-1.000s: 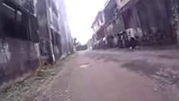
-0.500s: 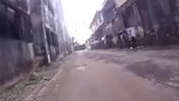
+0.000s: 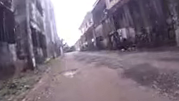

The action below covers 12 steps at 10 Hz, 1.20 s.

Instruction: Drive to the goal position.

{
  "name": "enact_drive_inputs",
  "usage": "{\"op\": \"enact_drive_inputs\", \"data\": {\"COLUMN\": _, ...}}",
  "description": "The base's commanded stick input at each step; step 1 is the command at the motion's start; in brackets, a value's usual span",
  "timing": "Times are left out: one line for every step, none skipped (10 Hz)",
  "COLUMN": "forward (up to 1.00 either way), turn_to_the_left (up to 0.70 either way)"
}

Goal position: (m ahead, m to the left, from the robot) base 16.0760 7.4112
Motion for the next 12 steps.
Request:
{"op": "enact_drive_inputs", "data": {"forward": 0.7, "turn_to_the_left": -0.35}}
{"op": "enact_drive_inputs", "data": {"forward": 0.7, "turn_to_the_left": -0.35}}
{"op": "enact_drive_inputs", "data": {"forward": 0.7, "turn_to_the_left": -0.35}}
{"op": "enact_drive_inputs", "data": {"forward": 0.7, "turn_to_the_left": -0.35}}
{"op": "enact_drive_inputs", "data": {"forward": 0.7, "turn_to_the_left": -0.35}}
{"op": "enact_drive_inputs", "data": {"forward": 0.7, "turn_to_the_left": -0.35}}
{"op": "enact_drive_inputs", "data": {"forward": 0.7, "turn_to_the_left": 0.0}}
{"op": "enact_drive_inputs", "data": {"forward": 0.7, "turn_to_the_left": 0.0}}
{"op": "enact_drive_inputs", "data": {"forward": 0.7, "turn_to_the_left": 0.0}}
{"op": "enact_drive_inputs", "data": {"forward": 0.7, "turn_to_the_left": 0.0}}
{"op": "enact_drive_inputs", "data": {"forward": 0.7, "turn_to_the_left": 0.0}}
{"op": "enact_drive_inputs", "data": {"forward": 0.7, "turn_to_the_left": 0.0}}
